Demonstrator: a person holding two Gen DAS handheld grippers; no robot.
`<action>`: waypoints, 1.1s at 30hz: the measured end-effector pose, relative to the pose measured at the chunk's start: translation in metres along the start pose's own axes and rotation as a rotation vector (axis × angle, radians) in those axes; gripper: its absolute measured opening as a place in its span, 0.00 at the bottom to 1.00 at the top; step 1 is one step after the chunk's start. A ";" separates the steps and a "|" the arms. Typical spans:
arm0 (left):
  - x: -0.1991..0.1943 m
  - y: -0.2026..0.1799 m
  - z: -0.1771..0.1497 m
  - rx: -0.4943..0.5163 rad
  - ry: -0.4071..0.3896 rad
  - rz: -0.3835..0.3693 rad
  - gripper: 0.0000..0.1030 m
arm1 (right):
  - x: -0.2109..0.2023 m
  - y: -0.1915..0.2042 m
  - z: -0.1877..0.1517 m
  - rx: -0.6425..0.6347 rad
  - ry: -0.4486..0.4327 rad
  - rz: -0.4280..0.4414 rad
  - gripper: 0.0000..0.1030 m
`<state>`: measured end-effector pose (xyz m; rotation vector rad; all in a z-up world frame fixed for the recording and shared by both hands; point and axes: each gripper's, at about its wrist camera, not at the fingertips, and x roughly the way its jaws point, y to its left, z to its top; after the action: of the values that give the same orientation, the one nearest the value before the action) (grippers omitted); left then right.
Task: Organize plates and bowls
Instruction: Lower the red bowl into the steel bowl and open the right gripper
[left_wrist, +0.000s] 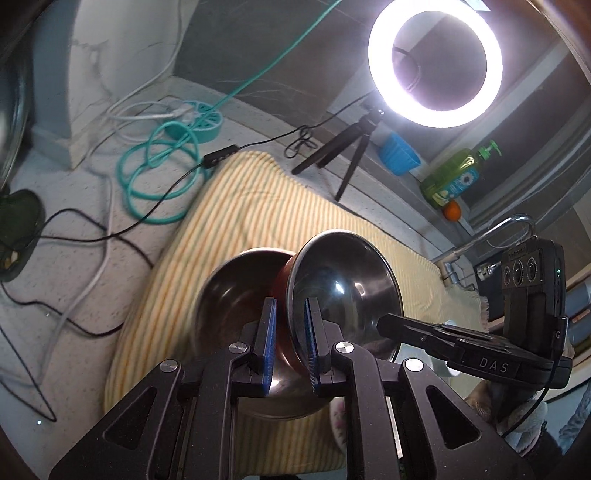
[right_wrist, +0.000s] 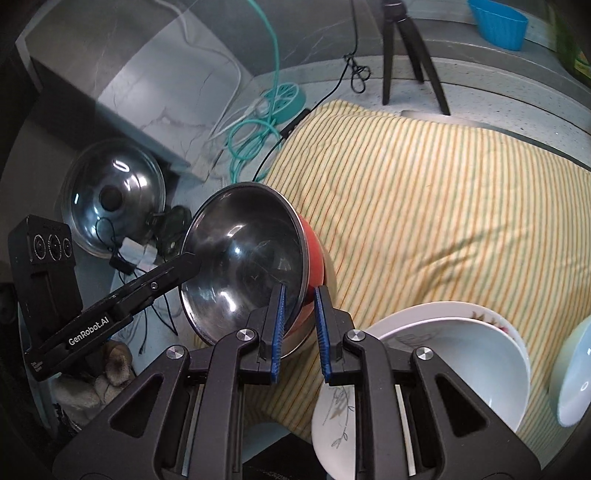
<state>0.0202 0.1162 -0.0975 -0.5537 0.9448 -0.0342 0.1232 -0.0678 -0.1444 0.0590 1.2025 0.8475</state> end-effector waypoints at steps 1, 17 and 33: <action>0.001 0.002 -0.002 -0.004 0.004 0.006 0.12 | 0.005 0.001 -0.001 -0.004 0.007 -0.004 0.16; 0.013 0.022 -0.015 -0.027 0.050 0.060 0.12 | 0.044 0.016 -0.003 -0.074 0.047 -0.099 0.16; 0.004 0.011 -0.008 0.027 0.011 0.093 0.19 | 0.021 0.031 -0.002 -0.168 -0.022 -0.083 0.40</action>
<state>0.0144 0.1213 -0.1097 -0.4844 0.9789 0.0337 0.1070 -0.0342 -0.1478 -0.1171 1.1018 0.8695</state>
